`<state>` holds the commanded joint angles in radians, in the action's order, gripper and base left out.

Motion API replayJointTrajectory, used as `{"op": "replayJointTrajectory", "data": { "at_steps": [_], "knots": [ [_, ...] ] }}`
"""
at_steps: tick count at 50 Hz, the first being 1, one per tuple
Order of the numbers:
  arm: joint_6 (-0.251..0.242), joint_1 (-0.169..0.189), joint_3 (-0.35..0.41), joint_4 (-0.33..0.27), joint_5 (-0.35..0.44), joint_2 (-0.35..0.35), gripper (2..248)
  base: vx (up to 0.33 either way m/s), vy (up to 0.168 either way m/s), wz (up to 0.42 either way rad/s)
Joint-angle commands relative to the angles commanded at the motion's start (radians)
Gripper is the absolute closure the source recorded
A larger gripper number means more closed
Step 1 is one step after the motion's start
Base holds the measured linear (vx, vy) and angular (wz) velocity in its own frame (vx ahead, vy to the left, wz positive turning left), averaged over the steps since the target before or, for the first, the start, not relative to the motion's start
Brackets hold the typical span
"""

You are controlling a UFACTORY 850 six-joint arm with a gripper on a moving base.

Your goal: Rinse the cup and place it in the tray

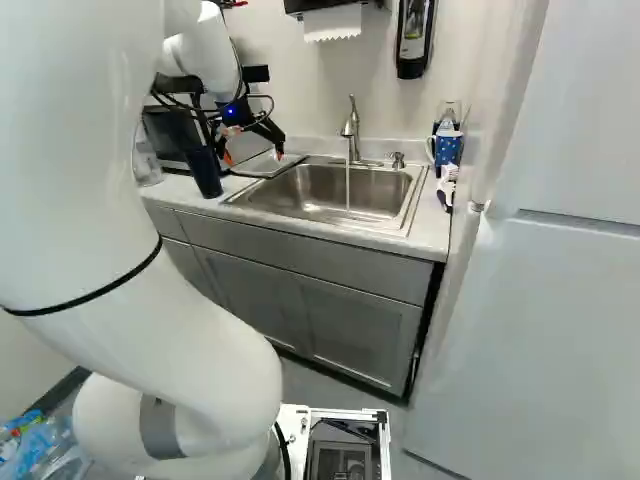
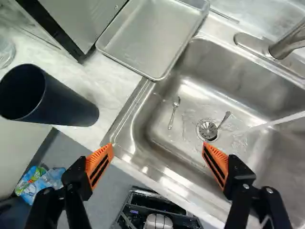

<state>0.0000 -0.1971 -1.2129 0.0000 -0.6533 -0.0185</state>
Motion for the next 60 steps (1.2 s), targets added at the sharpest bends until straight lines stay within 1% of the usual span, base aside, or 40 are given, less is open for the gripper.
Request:
{"op": "replayJointTrajectory", "data": {
  "at_steps": [35,60],
  "knots": [
    [0.000,-0.124,-0.009,0.000,0.000,-0.009,3,0.000,0.000,0.000],
    [0.000,-0.206,-0.048,0.000,0.000,-0.046,3,0.000,0.000,0.000]
  ]
}}
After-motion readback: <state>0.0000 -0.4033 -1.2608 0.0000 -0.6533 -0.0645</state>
